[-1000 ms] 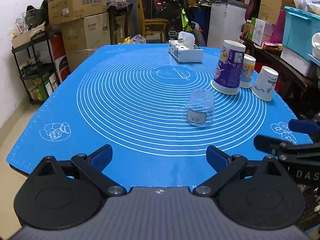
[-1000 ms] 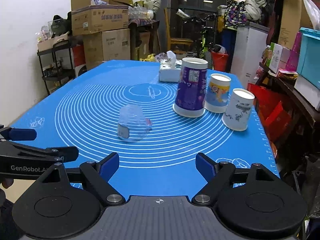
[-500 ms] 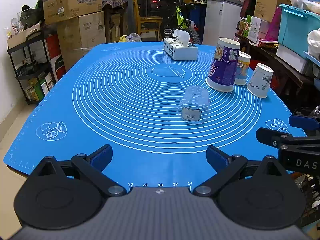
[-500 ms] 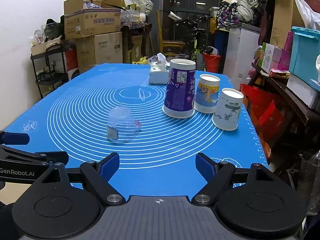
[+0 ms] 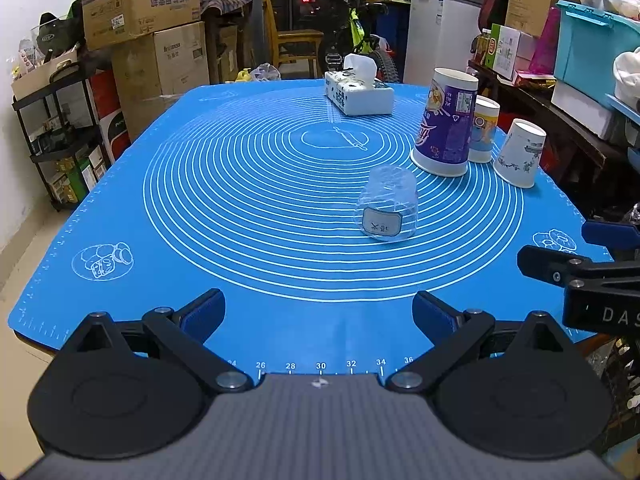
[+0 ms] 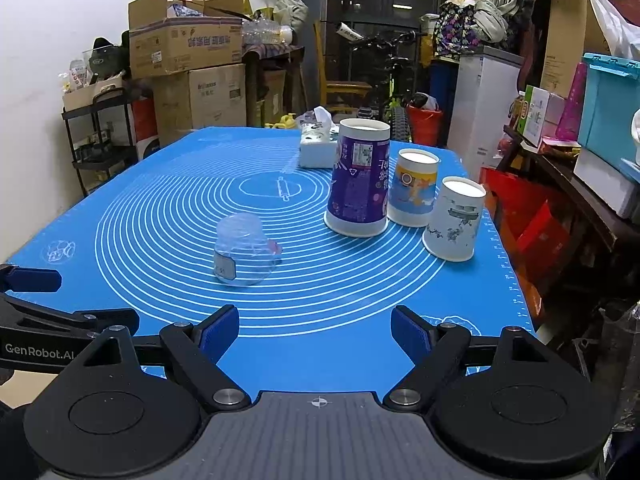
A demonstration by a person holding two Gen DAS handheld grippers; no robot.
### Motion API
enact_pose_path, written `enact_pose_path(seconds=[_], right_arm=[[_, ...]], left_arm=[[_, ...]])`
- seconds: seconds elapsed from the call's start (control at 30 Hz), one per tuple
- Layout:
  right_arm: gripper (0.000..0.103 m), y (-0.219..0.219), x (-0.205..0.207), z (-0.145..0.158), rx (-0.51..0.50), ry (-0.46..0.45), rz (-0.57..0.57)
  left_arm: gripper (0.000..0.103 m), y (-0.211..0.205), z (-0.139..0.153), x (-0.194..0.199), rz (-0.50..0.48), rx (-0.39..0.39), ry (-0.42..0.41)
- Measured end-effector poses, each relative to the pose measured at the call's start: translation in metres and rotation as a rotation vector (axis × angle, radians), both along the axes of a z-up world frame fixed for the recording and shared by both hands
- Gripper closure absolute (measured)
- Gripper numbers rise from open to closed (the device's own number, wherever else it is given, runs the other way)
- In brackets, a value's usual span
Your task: Flip cup upside down
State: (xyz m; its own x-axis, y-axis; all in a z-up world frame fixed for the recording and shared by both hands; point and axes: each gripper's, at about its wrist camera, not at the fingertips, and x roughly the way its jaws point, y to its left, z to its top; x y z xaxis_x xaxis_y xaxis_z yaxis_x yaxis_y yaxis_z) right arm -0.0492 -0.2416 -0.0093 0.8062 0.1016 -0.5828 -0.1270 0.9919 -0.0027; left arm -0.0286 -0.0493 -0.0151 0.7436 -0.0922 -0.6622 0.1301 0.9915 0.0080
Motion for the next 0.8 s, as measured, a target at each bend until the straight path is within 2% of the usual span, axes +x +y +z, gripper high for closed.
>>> enact_pose_path(seconds=[0.8], right_arm=[[0.018,-0.0001,-0.0008,0.0015,-0.006,-0.007,-0.002]], left_arm=[[0.004,-0.0010,0.0000,-0.0017,-0.008,-0.001,0.000]])
